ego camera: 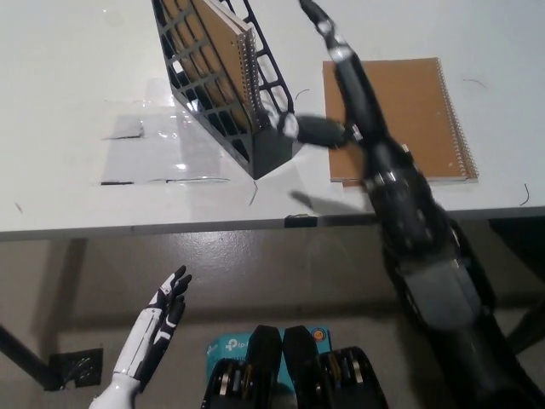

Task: Use the right hand to pick up a book from the book holder on the left side and put it on another book on the right side

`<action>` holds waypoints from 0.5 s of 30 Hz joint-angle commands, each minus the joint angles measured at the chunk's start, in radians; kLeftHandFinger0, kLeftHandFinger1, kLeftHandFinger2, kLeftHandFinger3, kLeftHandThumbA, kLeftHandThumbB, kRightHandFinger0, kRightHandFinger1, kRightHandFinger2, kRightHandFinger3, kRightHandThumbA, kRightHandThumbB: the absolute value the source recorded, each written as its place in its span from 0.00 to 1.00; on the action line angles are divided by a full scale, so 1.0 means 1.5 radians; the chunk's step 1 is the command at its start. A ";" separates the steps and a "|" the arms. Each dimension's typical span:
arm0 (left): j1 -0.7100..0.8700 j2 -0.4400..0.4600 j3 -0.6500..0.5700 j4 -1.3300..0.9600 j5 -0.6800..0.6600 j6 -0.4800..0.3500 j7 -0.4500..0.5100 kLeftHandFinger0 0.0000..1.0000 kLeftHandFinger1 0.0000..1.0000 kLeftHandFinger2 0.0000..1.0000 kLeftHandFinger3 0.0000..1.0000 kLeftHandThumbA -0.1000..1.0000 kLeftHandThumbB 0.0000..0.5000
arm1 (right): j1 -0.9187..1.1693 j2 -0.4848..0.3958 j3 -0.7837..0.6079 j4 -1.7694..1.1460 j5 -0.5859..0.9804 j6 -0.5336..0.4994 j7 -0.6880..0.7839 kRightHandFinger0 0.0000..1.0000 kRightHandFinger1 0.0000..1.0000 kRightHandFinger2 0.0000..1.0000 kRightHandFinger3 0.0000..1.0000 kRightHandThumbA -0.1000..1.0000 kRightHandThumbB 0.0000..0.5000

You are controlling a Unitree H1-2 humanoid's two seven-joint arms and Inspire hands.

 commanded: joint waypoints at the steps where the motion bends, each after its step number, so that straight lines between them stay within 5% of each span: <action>1: 0.003 0.005 -0.001 -0.034 0.008 -0.001 -0.009 1.00 1.00 1.00 1.00 1.00 0.63 | -0.105 0.022 -0.018 0.075 0.036 0.021 0.014 1.00 1.00 1.00 1.00 0.97 0.72; 6: 0.004 0.006 -0.003 -0.040 0.013 -0.002 -0.008 1.00 1.00 1.00 1.00 0.97 0.54 | -0.165 0.035 -0.030 0.173 0.047 0.009 0.014 1.00 1.00 1.00 1.00 1.00 0.74; 15: 0.002 0.008 -0.009 -0.037 0.024 -0.006 -0.008 1.00 1.00 1.00 1.00 0.97 0.62 | -0.216 0.051 -0.049 0.258 0.072 0.023 0.027 1.00 1.00 1.00 1.00 1.00 0.72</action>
